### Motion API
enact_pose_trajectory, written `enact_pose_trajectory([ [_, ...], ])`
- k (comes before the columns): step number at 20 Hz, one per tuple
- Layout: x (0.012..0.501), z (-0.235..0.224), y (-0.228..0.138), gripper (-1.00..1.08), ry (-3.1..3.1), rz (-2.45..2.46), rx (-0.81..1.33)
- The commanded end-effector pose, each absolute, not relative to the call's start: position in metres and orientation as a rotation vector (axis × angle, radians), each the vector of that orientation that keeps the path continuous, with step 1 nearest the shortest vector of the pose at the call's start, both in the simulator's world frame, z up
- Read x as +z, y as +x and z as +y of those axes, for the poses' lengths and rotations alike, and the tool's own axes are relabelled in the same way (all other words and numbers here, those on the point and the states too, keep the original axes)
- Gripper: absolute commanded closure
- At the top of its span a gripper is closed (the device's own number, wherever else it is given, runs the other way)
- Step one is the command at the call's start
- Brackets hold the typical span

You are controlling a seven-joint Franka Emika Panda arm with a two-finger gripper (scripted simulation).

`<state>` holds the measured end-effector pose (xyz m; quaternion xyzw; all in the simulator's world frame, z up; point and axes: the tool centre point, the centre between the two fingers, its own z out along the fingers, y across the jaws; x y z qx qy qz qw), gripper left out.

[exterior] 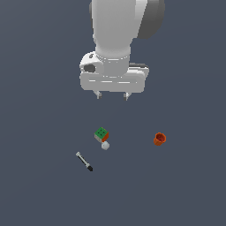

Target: Pick up a designated object from a clutter of objects.

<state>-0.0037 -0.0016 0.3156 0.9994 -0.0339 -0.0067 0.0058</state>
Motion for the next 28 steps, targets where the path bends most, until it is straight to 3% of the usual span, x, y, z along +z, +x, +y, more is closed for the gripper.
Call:
enact_pose_trajectory([
  [1,0.316,-0.002,-0.004,-0.92,3.128,-0.106,-0.021],
  [17,0.316,0.011,-0.002,-0.92,3.124,-0.03,0.011],
  [28,0.253,-0.007,0.012,-0.92,3.126,-0.293,0.007],
])
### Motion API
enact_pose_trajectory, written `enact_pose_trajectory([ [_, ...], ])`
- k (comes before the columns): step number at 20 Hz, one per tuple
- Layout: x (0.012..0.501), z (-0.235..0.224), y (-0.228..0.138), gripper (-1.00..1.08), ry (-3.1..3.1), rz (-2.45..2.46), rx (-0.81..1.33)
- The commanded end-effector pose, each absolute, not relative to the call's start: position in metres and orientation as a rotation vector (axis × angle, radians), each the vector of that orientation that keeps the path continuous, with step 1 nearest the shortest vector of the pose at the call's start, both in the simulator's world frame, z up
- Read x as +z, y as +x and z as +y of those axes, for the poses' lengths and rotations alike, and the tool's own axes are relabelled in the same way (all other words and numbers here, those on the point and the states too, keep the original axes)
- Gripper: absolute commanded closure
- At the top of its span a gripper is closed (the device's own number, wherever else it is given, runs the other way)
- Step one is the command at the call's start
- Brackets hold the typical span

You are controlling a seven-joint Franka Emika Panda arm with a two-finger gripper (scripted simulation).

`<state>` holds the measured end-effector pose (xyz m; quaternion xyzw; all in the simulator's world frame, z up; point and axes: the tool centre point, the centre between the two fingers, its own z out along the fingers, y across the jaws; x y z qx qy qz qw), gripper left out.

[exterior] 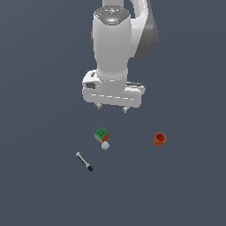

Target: Pick up a designated object from a clutter of objects.

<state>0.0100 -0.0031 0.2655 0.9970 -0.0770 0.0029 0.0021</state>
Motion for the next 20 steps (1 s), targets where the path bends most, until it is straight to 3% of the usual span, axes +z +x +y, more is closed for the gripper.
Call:
enact_pose_trajectory([
  [1,0.244,-0.01,0.013,-0.92,3.124,-0.332,0.006],
  [11,0.141,-0.044,0.013,-0.92,3.052,-0.771,0.0],
  [20,0.092,-0.061,0.005,-0.92,2.986,-0.981,0.0],
])
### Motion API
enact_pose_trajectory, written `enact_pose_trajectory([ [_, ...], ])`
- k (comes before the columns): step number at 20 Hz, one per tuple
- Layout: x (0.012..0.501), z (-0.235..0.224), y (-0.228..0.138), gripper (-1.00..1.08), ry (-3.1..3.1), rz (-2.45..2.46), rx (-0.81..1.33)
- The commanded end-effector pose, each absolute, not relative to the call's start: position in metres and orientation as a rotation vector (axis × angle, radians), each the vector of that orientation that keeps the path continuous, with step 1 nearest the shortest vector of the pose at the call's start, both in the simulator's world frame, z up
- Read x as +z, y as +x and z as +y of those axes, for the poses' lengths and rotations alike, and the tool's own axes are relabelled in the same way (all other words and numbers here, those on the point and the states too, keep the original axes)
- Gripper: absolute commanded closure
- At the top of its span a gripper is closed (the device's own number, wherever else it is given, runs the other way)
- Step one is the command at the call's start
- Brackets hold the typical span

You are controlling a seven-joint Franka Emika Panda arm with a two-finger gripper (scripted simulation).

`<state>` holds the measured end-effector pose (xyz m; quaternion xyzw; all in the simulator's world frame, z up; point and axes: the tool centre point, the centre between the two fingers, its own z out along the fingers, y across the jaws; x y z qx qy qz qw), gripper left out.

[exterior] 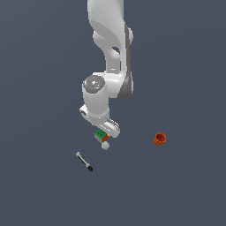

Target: Pick up a designated object from a clutter of objects.

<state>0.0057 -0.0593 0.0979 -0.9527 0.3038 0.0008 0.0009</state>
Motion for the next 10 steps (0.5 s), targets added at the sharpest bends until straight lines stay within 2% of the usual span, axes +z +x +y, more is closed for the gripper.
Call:
enact_pose_trajectory([
  [1,0.0899,-0.0624,0.0041,-0.92,-2.98,0.992,0.0],
  [10,0.0811,-0.0638,0.0028,-0.92,-2.976,1.005,0.002],
])
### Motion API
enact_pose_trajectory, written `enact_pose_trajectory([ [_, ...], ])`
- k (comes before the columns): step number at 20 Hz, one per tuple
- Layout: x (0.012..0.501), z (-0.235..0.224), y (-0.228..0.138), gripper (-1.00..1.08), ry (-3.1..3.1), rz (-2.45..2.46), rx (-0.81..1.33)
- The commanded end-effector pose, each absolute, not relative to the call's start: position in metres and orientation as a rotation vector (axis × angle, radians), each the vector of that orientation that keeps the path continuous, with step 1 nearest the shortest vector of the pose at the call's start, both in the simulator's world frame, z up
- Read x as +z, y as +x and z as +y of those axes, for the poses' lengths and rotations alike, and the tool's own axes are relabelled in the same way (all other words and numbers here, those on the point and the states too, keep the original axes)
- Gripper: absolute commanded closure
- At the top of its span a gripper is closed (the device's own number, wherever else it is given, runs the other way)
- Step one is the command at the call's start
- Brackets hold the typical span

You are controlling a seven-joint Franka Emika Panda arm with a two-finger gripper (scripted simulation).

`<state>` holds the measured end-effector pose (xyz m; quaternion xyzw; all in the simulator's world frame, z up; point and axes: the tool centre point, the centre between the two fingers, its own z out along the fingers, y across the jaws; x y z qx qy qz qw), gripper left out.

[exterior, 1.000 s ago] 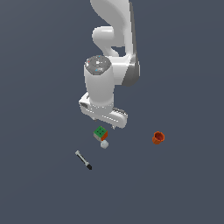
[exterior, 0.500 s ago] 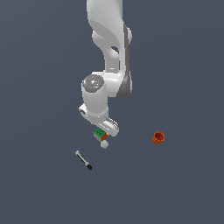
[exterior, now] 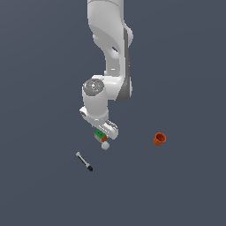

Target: Pick up a designated object from a clutter of objects.

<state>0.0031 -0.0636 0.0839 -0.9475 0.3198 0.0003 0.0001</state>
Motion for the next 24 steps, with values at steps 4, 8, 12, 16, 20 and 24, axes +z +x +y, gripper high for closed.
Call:
enact_pose_trajectory([
  [4,0.065,-0.064,0.002,-0.92,-2.976,1.007,0.001],
  [8,0.046,-0.064,0.002,-0.92,-2.975,1.01,0.0],
  [12,0.036,-0.064,0.002,-0.92,-2.974,1.011,0.0],
  [16,0.035,-0.064,0.003,1.08,-2.974,1.011,0.0],
  [20,0.035,-0.064,0.003,1.08,-2.974,1.011,0.0],
  [24,0.035,-0.064,0.003,1.08,-2.974,1.011,0.0],
])
